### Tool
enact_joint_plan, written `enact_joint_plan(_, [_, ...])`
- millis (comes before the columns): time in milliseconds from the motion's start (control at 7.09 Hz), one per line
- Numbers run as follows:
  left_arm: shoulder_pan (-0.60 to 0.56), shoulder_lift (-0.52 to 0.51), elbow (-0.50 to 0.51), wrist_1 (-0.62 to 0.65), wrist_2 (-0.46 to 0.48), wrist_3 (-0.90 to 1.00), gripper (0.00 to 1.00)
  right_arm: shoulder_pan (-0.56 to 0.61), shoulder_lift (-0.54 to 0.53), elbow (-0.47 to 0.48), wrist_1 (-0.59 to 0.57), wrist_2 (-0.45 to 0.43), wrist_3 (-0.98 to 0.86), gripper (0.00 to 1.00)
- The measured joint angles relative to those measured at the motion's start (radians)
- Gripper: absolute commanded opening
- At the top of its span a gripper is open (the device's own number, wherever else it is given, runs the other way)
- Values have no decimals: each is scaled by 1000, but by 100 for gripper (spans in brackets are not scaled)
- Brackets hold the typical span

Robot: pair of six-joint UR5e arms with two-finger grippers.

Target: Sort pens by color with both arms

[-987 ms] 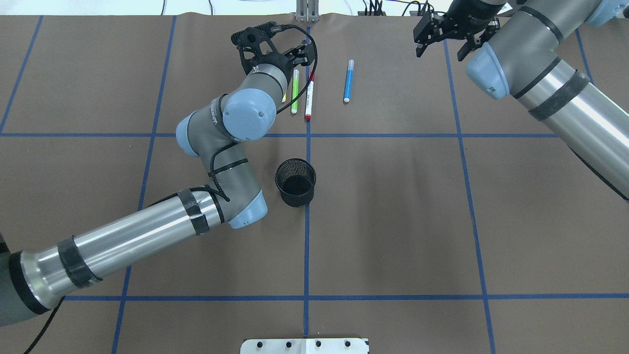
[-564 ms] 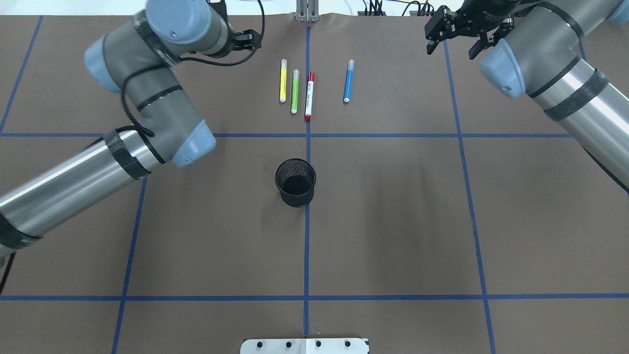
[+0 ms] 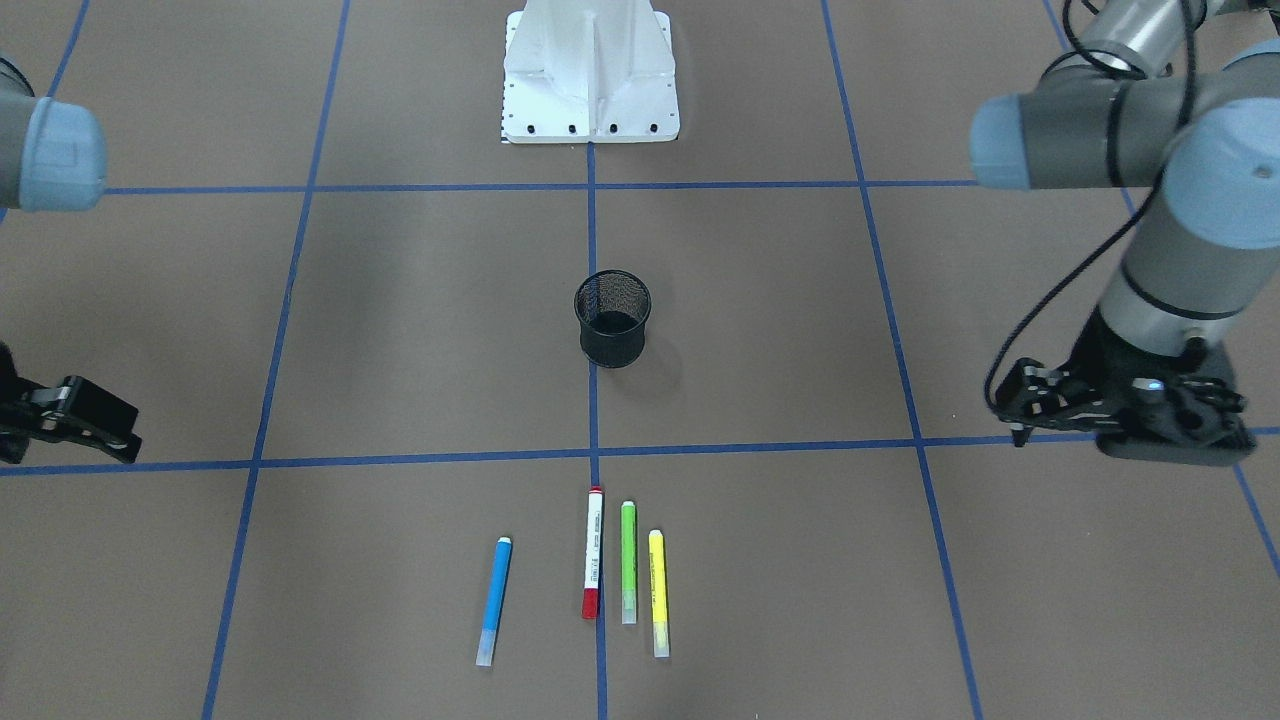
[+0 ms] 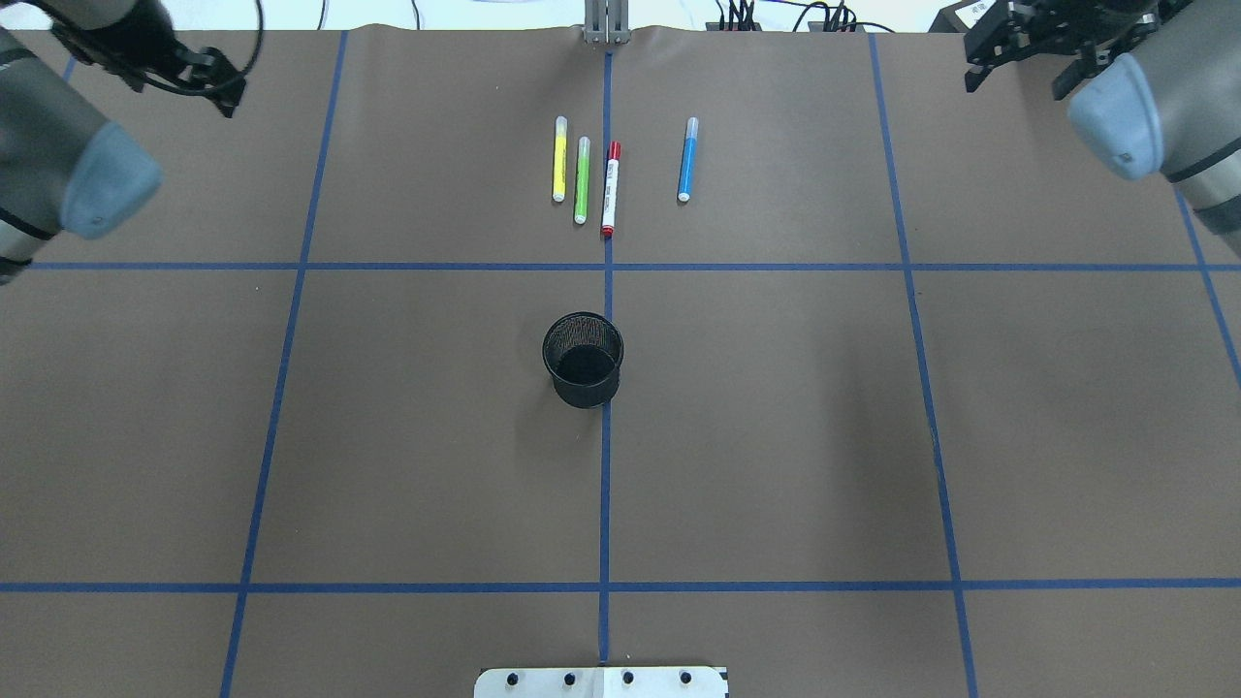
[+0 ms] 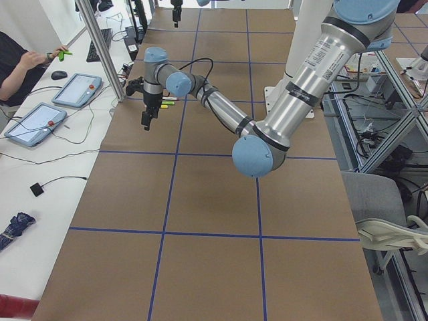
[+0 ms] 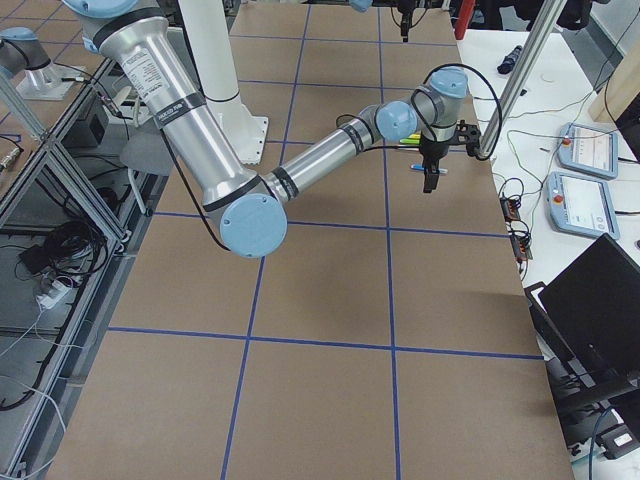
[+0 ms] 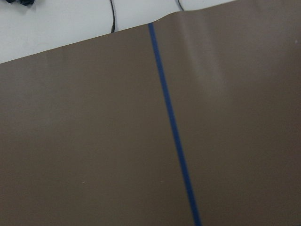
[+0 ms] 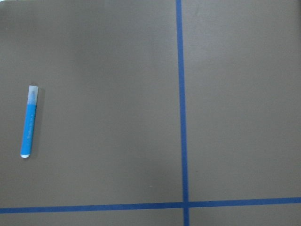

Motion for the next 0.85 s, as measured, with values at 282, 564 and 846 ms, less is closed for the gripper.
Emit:
enact_joint_plan(282, [-114,110,12,-44,-42,164,100,86,-118,9,2,3,-196,100])
enact_joint_plan(564, [-231,211,27,-58,-96,351,100,190,-254,4,4,6,-419,100])
enact_joint_plan(846, [-293,307,34,-67,-124,467,100,267,-387,1,7,64,-476,100])
